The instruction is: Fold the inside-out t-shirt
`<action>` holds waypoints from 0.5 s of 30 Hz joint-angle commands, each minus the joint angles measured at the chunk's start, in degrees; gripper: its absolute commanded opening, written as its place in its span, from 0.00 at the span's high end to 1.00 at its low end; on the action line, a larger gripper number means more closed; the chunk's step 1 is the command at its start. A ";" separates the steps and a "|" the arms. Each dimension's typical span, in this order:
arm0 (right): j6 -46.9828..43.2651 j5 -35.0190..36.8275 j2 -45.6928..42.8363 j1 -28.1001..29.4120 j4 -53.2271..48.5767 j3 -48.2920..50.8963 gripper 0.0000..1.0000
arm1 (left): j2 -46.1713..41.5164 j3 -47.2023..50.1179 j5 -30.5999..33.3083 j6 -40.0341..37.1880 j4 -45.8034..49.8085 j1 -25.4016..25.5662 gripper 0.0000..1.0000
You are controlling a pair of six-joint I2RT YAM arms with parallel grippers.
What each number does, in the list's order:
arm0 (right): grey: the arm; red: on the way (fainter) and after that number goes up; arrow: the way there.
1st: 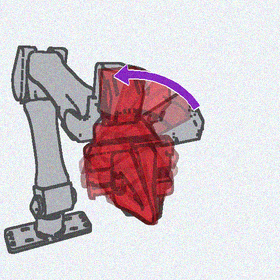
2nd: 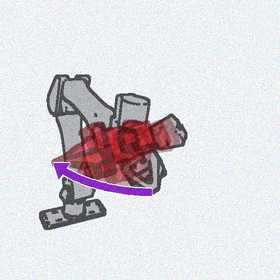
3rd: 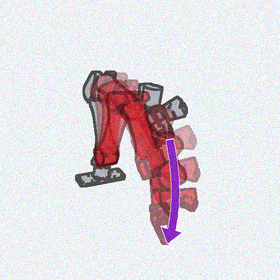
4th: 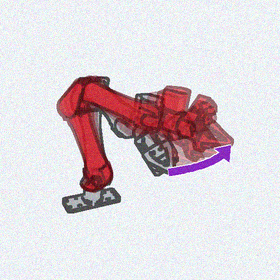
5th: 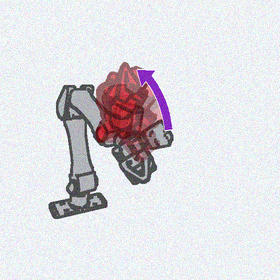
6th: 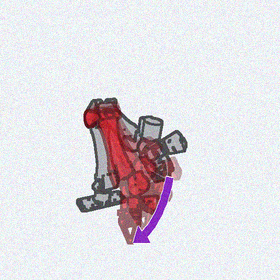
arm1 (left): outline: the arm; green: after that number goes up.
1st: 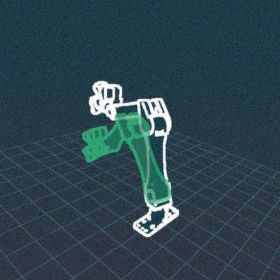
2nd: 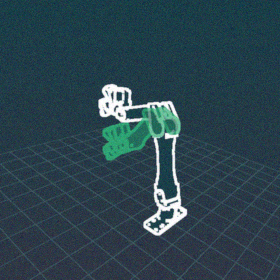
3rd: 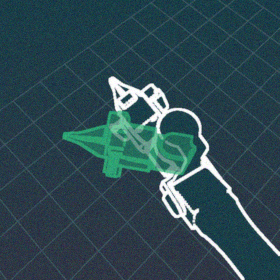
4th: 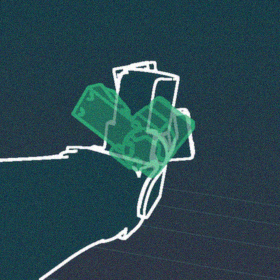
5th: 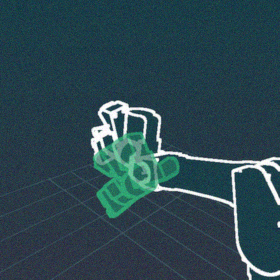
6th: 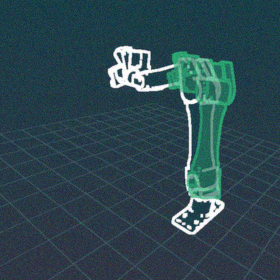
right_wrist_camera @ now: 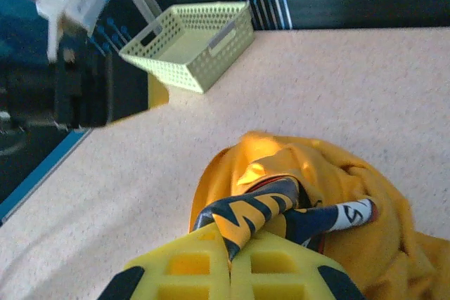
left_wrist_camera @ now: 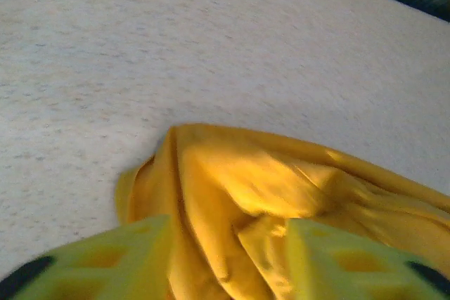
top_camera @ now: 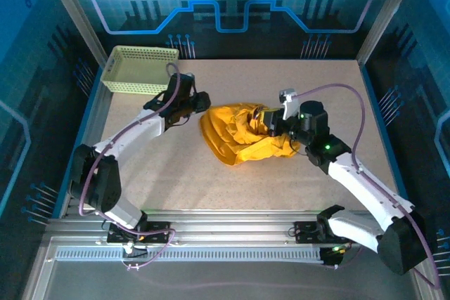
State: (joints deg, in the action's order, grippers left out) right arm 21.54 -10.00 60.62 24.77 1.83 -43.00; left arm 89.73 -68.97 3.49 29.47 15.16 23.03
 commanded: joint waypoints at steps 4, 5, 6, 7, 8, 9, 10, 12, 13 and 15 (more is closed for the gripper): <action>-1.46 -2.23 -2.32 1.51 3.75 4.21 1.00 | 4.60 -5.43 -9.05 -4.16 2.49 8.10 0.29; -1.33 -2.43 -2.71 1.66 4.01 4.78 1.00 | 5.48 -5.56 -10.94 -3.60 1.86 8.58 0.28; -1.25 -2.48 -3.06 1.81 4.22 5.30 1.00 | 6.38 -5.57 -12.39 -2.88 1.03 8.87 0.27; -1.24 -2.09 -3.50 2.07 4.39 5.76 1.00 | 7.43 -5.81 -13.93 -2.35 0.31 9.05 0.27; -1.18 -1.79 -3.87 2.27 4.42 6.13 1.00 | 8.51 -6.39 -15.09 -2.32 0.10 9.32 0.27; -1.12 -1.68 -4.16 2.28 4.58 6.39 1.00 | 9.36 -7.09 -15.35 -2.55 0.52 9.86 0.27; -1.11 -1.64 -4.39 2.38 4.44 6.44 1.00 | 10.30 -7.84 -15.44 -3.19 1.05 10.44 0.27; -1.06 -1.47 -4.71 2.51 4.17 6.44 1.00 | 11.85 -9.38 -16.05 -4.39 2.34 11.45 0.27; -1.15 -1.22 -4.87 2.47 3.91 6.36 1.00 | 12.60 -10.12 -16.40 -5.03 3.16 11.98 0.27; -1.29 -0.92 -5.07 2.56 3.54 6.18 1.00 | 14.21 -11.62 -16.72 -6.09 5.06 12.81 0.26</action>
State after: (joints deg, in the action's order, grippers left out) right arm 21.10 -11.09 56.97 26.63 3.05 -36.93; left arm 102.41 -77.25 -10.11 26.11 17.17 34.37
